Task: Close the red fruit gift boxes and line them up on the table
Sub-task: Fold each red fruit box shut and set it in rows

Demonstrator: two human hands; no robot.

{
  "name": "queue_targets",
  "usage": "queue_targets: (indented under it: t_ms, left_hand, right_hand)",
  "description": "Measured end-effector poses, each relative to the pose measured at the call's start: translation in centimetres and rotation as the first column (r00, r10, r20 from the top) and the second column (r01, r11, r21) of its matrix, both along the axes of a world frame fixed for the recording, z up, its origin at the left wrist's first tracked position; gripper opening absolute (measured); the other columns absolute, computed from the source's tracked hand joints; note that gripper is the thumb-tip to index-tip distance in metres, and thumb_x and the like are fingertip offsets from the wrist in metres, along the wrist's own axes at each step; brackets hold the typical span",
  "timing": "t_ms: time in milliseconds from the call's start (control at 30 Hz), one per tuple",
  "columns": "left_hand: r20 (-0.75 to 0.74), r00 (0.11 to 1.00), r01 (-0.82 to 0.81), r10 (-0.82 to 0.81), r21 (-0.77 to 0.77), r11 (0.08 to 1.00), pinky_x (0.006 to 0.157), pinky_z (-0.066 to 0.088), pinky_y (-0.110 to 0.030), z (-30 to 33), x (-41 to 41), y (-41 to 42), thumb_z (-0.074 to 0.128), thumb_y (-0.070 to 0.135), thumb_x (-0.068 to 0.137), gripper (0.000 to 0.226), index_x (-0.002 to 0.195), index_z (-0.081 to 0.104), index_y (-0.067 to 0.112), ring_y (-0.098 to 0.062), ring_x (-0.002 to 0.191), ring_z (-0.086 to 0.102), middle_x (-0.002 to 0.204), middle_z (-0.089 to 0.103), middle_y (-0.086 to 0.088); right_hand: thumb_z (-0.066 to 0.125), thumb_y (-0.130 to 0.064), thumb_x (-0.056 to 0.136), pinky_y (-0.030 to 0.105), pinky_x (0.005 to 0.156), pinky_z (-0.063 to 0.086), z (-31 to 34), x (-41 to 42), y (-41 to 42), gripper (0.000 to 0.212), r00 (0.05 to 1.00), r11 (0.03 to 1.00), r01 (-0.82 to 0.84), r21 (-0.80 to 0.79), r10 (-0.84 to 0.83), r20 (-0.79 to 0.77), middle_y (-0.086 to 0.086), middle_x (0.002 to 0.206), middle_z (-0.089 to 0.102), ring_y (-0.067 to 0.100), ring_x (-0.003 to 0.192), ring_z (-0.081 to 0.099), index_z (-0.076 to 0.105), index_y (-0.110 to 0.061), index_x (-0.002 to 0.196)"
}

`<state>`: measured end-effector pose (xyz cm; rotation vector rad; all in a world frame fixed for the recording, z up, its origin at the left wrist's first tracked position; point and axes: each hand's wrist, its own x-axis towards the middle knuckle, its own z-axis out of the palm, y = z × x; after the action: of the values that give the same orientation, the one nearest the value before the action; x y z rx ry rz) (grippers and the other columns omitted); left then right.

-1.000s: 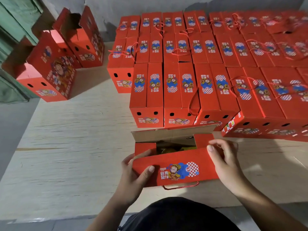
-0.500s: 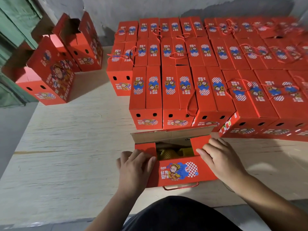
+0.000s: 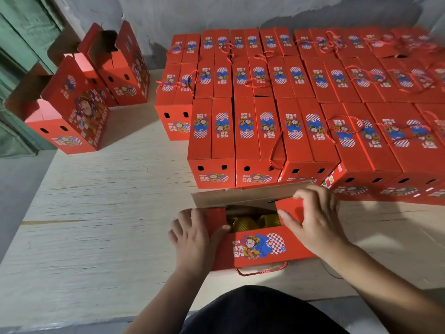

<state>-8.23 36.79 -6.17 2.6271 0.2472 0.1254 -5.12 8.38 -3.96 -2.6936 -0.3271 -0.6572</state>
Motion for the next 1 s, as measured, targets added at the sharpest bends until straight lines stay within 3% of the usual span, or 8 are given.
queue_targets:
  t_ms: [133, 233, 333, 433, 533, 633, 767, 1000]
  left_hand:
    - [0.032, 0.999, -0.031, 0.039, -0.218, 0.975, 0.101, 0.035, -0.045, 0.1, -0.1, -0.1, 0.058, 0.084, 0.070, 0.095, 0.136, 0.037, 0.020, -0.032, 0.118, 0.044, 0.128, 0.045, -0.009]
    - [0.079, 0.995, -0.035, 0.067, -0.355, 0.934, 0.105, 0.043, -0.052, 0.2, -0.2, 0.0, 0.073, 0.076, 0.064, 0.118, 0.154, 0.030, 0.012, -0.032, 0.124, 0.050, 0.137, 0.046, -0.013]
    - [0.106, 0.994, 0.053, -0.016, -0.362, 0.931, 0.110, 0.041, -0.056, 0.1, 0.0, 0.2, 0.071, 0.076, 0.073, 0.121, 0.162, 0.014, 0.016, -0.026, 0.135, 0.043, 0.151, 0.042, -0.008]
    - [0.076, 0.995, 0.091, -0.063, -0.453, 0.887, 0.112, 0.035, -0.050, 0.0, -0.1, 0.6, 0.071, 0.080, 0.070, 0.115, 0.160, 0.013, 0.038, -0.008, 0.135, 0.034, 0.152, 0.040, 0.021]
    - [0.130, 0.978, 0.209, -0.166, -0.487, 0.848, 0.114, 0.033, -0.045, -0.4, -0.7, 2.1, 0.063, 0.092, 0.063, 0.100, 0.149, 0.038, 0.046, -0.003, 0.140, 0.026, 0.145, 0.034, 0.040]
    - [0.190, 0.946, 0.313, -0.264, -0.308, 0.899, 0.114, 0.027, -0.041, -0.5, -0.7, 3.5, 0.051, 0.087, 0.081, 0.071, 0.140, 0.054, 0.049, -0.009, 0.141, 0.033, 0.153, 0.041, 0.029]
    - [0.154, 0.922, 0.357, -0.354, 0.008, 0.934, 0.106, 0.036, -0.044, 1.1, 1.8, 4.0, 0.057, 0.085, 0.081, 0.065, 0.134, 0.061, 0.047, -0.011, 0.125, 0.048, 0.131, 0.057, 0.022]
    - [-0.060, 0.790, 0.567, -0.609, 0.448, 0.691, 0.091, 0.046, -0.045, 2.6, 4.0, 2.9, 0.036, 0.076, 0.091, 0.076, 0.157, 0.036, 0.037, -0.028, 0.104, 0.056, 0.122, 0.055, -0.005]
  right_hand:
    - [0.049, -0.046, 0.102, 0.046, 0.081, 0.051, 4.3, 3.2, -0.1, 0.042, 0.998, 0.943, -0.056, 0.328, 0.060, -0.004, 0.005, 0.104, 0.055, 0.025, 0.090, 0.060, 0.069, -0.009, 0.103]
    - [0.054, -0.064, 0.093, 0.034, 0.052, 0.042, 6.9, 5.3, 0.0, 0.046, 0.979, 0.981, -0.055, 0.184, 0.089, -0.182, -0.006, 0.074, 0.045, 0.014, 0.058, 0.049, 0.053, -0.021, 0.074]
    - [0.046, -0.081, 0.080, 0.026, 0.044, 0.032, 6.8, 5.5, -0.1, 0.055, 0.888, 0.995, -0.093, 0.026, 0.095, -0.450, -0.011, 0.061, 0.050, 0.003, 0.050, 0.049, 0.056, -0.032, 0.104]
    - [0.037, -0.090, 0.076, 0.018, 0.074, 0.036, 4.7, 4.6, -0.1, 0.082, 0.770, 0.970, -0.235, -0.063, 0.146, -0.621, -0.024, 0.094, 0.047, -0.004, 0.085, 0.044, 0.058, -0.038, 0.135]
    - [0.023, -0.103, 0.069, 0.034, 0.111, 0.025, 2.8, 3.4, 0.2, 0.106, 0.737, 0.918, -0.354, -0.180, 0.156, -0.657, -0.016, 0.144, 0.041, 0.009, 0.129, 0.030, 0.032, -0.043, 0.156]
    - [0.026, -0.105, 0.066, 0.038, 0.119, 0.024, 2.6, 3.3, 0.6, 0.112, 0.712, 0.900, -0.381, -0.214, 0.137, -0.688, -0.015, 0.161, 0.036, 0.016, 0.145, 0.035, 0.022, -0.043, 0.159]
    - [0.020, -0.097, 0.079, 0.039, 0.101, 0.052, 3.1, 3.6, 0.8, 0.098, 0.803, 0.850, -0.419, -0.318, 0.185, -0.566, -0.010, 0.143, 0.059, 0.020, 0.123, 0.061, 0.037, -0.037, 0.155]
    - [-0.001, -0.082, 0.090, 0.042, 0.104, 0.040, 2.5, 3.2, 1.5, 0.073, 0.763, 0.779, -0.510, -0.365, 0.214, -0.610, -0.005, 0.145, 0.037, 0.025, 0.121, 0.047, -0.015, -0.052, 0.156]
